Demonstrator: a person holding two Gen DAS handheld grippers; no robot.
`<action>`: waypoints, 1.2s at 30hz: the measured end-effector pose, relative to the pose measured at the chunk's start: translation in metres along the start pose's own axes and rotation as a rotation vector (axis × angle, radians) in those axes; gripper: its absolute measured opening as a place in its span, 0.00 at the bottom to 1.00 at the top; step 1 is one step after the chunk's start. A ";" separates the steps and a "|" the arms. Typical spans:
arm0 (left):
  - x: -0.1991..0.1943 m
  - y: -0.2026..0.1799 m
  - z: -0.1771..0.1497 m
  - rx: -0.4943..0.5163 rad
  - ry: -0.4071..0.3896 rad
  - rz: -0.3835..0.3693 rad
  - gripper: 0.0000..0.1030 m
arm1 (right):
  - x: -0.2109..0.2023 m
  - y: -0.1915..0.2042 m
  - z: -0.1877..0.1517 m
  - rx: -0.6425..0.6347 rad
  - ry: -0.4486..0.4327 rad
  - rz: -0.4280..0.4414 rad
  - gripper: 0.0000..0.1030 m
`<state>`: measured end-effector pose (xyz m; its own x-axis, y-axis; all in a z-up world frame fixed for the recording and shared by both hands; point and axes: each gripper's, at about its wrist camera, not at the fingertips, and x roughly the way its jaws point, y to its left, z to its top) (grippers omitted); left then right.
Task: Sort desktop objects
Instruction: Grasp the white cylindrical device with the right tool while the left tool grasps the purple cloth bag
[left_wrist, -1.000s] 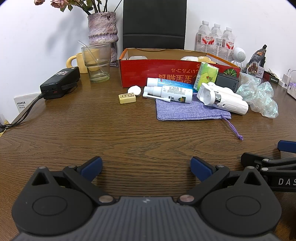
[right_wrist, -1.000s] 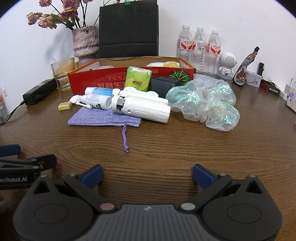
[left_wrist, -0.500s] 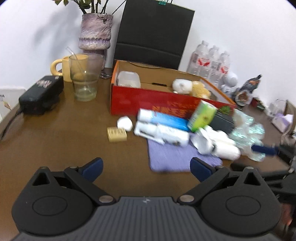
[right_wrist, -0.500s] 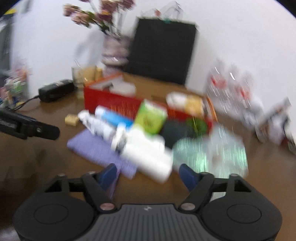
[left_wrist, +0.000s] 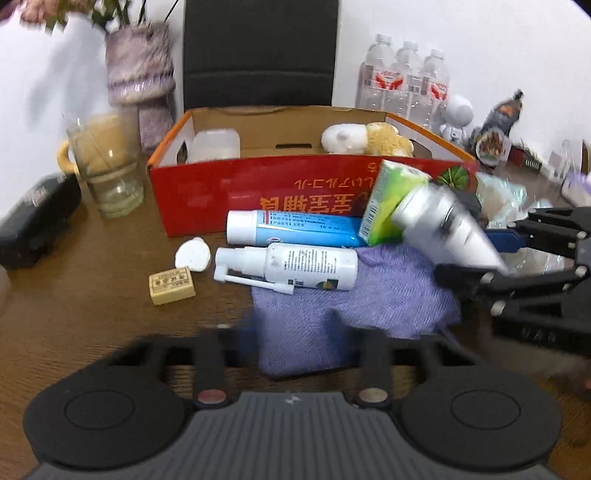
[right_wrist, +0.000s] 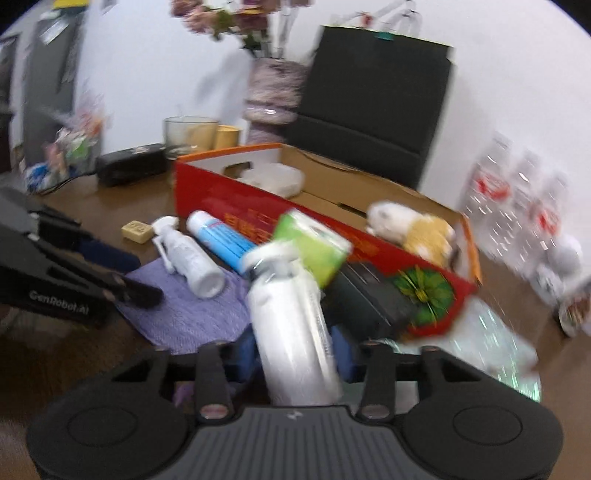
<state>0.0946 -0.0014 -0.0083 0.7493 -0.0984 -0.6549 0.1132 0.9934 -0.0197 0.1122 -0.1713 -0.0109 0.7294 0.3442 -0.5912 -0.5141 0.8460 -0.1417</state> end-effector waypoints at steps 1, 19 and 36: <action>-0.004 0.000 -0.002 -0.016 0.004 -0.012 0.07 | -0.003 -0.001 -0.004 0.028 0.002 -0.006 0.28; -0.091 0.027 -0.064 -0.127 0.008 -0.040 0.43 | -0.087 0.047 -0.053 0.181 0.002 -0.081 0.28; -0.068 -0.039 -0.057 0.026 -0.052 -0.016 0.05 | -0.066 0.052 -0.057 0.269 0.017 -0.129 0.28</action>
<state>0.0025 -0.0301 -0.0059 0.7802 -0.1181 -0.6143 0.1420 0.9898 -0.0100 0.0113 -0.1730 -0.0241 0.7720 0.2220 -0.5955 -0.2780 0.9606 -0.0022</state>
